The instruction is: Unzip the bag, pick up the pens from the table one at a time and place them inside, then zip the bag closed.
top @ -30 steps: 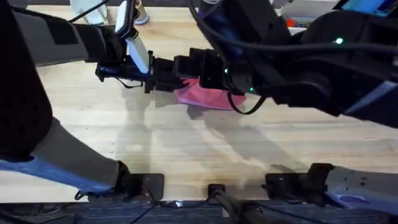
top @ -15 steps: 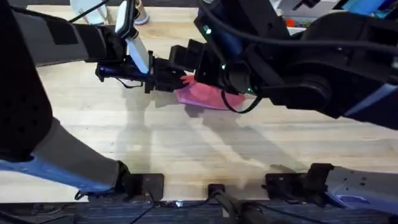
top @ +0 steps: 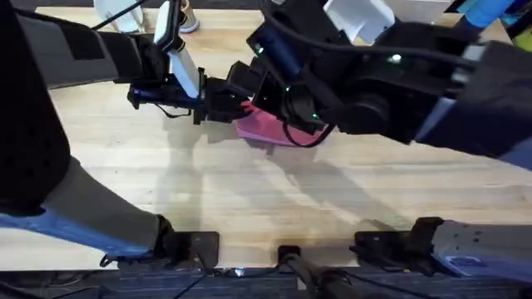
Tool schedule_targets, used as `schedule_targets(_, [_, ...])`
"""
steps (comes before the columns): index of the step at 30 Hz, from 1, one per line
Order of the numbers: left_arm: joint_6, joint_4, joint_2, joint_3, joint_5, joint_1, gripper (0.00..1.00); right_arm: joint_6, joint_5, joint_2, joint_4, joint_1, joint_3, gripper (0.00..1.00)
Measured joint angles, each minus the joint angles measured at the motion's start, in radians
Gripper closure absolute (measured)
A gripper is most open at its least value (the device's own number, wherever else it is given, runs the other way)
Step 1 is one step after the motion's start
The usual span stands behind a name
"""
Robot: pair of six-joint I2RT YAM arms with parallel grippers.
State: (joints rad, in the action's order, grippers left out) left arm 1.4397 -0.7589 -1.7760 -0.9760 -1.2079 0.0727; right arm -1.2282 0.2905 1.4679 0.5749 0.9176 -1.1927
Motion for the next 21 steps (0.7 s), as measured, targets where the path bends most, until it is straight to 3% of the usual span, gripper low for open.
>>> schedule_targets(16, [0.000,0.000,0.000,0.000,0.000,0.000,0.958,-0.106,-0.008,0.096,-0.030,-0.024,0.000,0.013])
schedule_targets(21, [0.000,0.000,0.000,0.000,0.000,0.000,0.958,-0.127,-0.011,0.113,-0.030,-0.024,0.000,0.090])
